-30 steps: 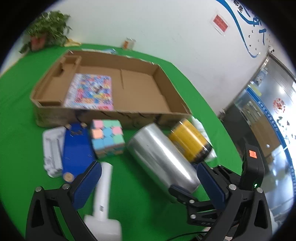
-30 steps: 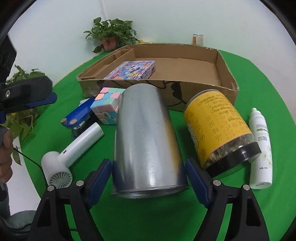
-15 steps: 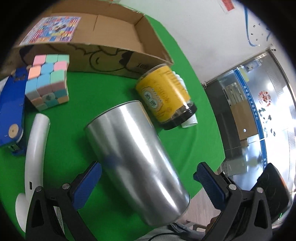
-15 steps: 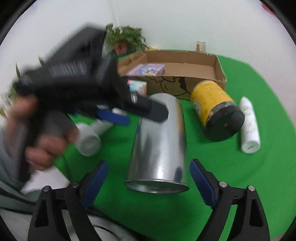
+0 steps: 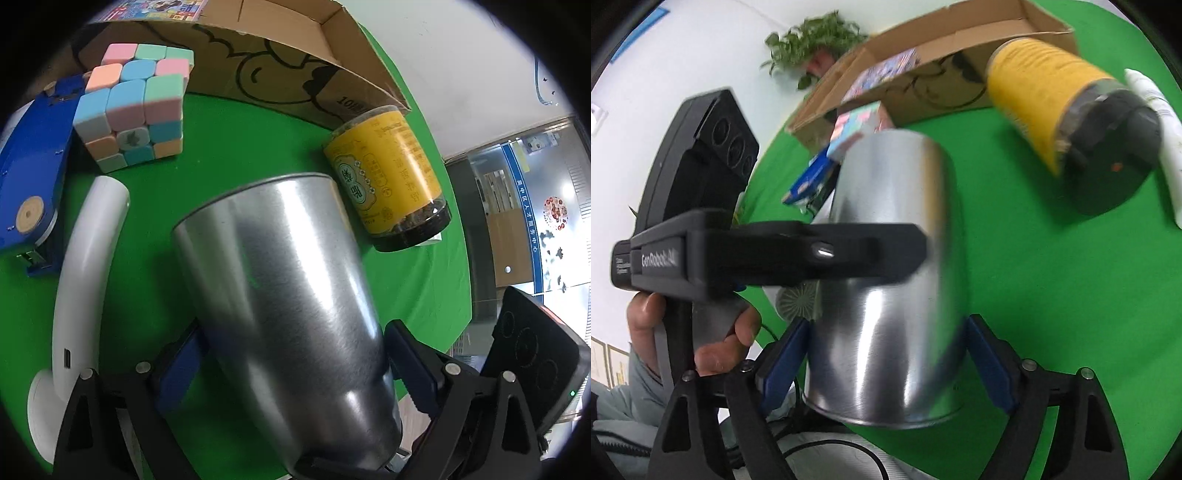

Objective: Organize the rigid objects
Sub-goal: 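Grasp the silver metal cylinder with both grippers, then lift the silver cylinder and carry it over the large box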

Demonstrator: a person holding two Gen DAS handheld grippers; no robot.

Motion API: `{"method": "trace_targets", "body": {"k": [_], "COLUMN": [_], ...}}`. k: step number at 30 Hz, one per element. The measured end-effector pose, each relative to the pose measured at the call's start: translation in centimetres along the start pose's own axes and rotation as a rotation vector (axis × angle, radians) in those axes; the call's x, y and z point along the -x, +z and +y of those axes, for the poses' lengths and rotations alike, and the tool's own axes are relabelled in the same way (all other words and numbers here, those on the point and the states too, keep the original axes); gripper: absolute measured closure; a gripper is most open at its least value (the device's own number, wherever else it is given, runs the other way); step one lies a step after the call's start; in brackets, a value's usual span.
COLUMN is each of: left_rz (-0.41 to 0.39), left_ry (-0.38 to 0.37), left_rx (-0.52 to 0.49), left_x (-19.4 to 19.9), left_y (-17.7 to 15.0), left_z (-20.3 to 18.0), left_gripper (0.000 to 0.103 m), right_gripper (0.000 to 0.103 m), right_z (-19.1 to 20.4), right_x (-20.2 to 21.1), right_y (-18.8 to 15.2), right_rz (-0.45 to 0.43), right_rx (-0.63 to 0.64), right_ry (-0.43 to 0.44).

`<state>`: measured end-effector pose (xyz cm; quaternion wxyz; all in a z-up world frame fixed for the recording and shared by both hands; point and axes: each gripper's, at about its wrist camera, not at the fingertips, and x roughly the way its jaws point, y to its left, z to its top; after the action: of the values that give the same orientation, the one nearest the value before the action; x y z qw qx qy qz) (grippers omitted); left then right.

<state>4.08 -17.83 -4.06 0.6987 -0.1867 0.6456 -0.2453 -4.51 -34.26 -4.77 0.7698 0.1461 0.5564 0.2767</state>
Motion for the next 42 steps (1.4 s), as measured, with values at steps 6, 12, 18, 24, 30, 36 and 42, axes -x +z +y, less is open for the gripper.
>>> {"method": "trace_targets", "body": {"k": [6, 12, 18, 24, 30, 36, 42], "left_rz": [0.007, 0.008, 0.052, 0.028, -0.024, -0.125, -0.258], "left_ry": [0.024, 0.017, -0.023, -0.039, -0.060, -0.060, -0.062], "left_rx": [-0.008, 0.002, 0.008, 0.023, 0.015, -0.057, -0.143], "left_x": [-0.5, -0.9, -2.0, -2.2, -1.6, 1.0, 4.5], "left_y": [-0.5, -1.1, -2.1, -1.8, -2.6, -2.0, -0.9], "left_z": [-0.4, -0.7, -1.7, -1.6, -2.1, -3.9, -6.3], "left_gripper": [0.009, 0.009, 0.010, 0.011, 0.012, 0.012, 0.012], "right_gripper": [0.018, 0.018, 0.019, 0.019, 0.019, 0.019, 0.019], "right_z": [2.0, 2.8, 2.0, 1.9, 2.2, 3.7, 5.7], "right_x": [-1.3, -1.5, -1.1, -1.2, -0.7, 1.4, 4.5], "right_y": [0.0, -0.6, -0.9, -1.0, -1.1, -0.4, 1.0], "right_rz": [0.032, 0.005, -0.024, -0.023, -0.039, -0.144, -0.259], "right_rx": [0.051, 0.058, 0.015, 0.014, 0.029, 0.091, 0.187], "right_ry": [-0.080, -0.095, -0.064, -0.062, -0.078, -0.095, -0.116]}}
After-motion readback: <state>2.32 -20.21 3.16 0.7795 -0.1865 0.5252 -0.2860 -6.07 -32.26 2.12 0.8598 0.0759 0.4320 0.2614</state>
